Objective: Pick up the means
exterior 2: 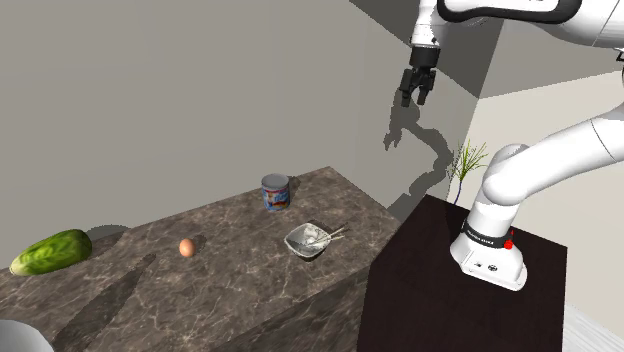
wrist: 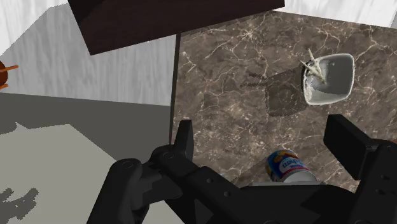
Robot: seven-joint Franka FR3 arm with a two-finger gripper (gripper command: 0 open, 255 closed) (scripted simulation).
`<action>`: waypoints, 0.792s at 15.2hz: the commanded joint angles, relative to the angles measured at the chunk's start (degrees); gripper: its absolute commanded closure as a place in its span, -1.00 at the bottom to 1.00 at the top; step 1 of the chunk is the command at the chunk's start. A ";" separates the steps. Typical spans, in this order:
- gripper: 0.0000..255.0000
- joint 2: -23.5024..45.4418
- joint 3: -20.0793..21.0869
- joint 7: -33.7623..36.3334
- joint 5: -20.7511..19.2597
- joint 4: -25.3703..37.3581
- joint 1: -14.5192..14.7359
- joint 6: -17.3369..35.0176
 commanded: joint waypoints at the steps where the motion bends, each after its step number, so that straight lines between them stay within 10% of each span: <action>1: -1.00 0.00 0.00 0.00 0.00 0.00 0.00 0.00; 12: -1.00 7.66 5.34 -0.55 5.08 -12.46 4.28 21.86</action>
